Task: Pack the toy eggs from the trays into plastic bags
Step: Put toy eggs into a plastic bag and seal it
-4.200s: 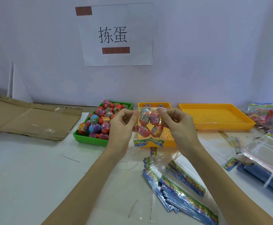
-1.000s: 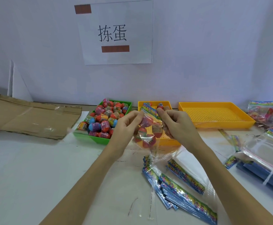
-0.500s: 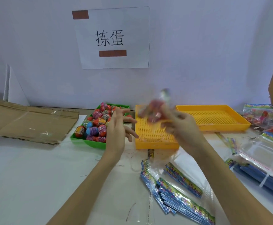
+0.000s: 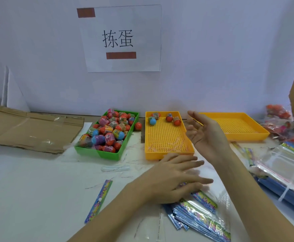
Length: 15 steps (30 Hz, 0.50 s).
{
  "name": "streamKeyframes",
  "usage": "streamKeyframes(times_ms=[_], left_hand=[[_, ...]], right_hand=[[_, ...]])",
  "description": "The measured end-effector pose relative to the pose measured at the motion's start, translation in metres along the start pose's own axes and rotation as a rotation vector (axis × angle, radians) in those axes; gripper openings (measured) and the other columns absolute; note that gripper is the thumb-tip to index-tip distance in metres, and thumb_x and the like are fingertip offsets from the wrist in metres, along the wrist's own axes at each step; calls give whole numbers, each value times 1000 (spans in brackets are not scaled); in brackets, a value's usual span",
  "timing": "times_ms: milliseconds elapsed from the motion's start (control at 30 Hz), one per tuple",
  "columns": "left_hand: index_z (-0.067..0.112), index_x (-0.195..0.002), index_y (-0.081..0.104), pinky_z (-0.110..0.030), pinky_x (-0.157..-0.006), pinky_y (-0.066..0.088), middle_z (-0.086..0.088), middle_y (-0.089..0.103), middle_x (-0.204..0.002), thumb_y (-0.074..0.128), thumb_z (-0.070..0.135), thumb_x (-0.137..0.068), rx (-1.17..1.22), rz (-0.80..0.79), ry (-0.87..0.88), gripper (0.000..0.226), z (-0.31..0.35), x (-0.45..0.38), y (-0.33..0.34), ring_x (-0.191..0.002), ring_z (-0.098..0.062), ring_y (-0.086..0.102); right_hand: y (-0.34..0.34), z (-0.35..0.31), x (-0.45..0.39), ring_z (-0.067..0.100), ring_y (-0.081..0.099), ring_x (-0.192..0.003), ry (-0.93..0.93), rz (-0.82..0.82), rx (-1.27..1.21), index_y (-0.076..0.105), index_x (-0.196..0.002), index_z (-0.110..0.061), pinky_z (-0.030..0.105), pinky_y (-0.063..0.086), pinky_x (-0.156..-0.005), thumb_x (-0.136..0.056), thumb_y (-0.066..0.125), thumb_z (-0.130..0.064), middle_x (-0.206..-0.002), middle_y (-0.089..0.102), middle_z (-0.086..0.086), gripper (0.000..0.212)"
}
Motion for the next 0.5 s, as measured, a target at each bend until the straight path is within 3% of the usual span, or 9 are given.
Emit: streamKeyframes(times_ms=[167, 433, 500], left_hand=[[37, -146, 59, -34, -121, 18, 11, 54, -154, 37, 41, -113, -49, -44, -62, 40, -13, 4, -2, -148, -11, 36], [12, -115, 79, -35, -96, 45, 3, 77, -115, 61, 29, -105, -12, 136, -24, 27, -15, 5, -22, -110, -16, 59], [12, -119, 78, -31, -94, 47, 2, 74, -113, 70, 34, -100, 111, 197, -90, 31, -26, 8, -33, -107, -13, 60]], right_hand=[[-6, 6, -1, 11, 49, -56, 37, 39, -8, 65, -105, -4, 17, 40, -43, -102, 58, -16, -72, 59, 1, 14], [-12, 11, -3, 10, 49, -55, 50, 64, 52, 66, -104, -6, 17, 39, -44, -100, 59, -16, -71, 60, 0, 13], [-14, 11, -4, 11, 49, -55, 52, 63, 59, 67, -102, -6, 17, 39, -43, -100, 59, -16, -71, 59, 1, 13]])
Point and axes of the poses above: each hand's wrist, its own x-axis away from the middle knuckle, its own y-axis out of the palm, z = x × y, the point moved 10 cm from there along -x, towards the middle knuckle
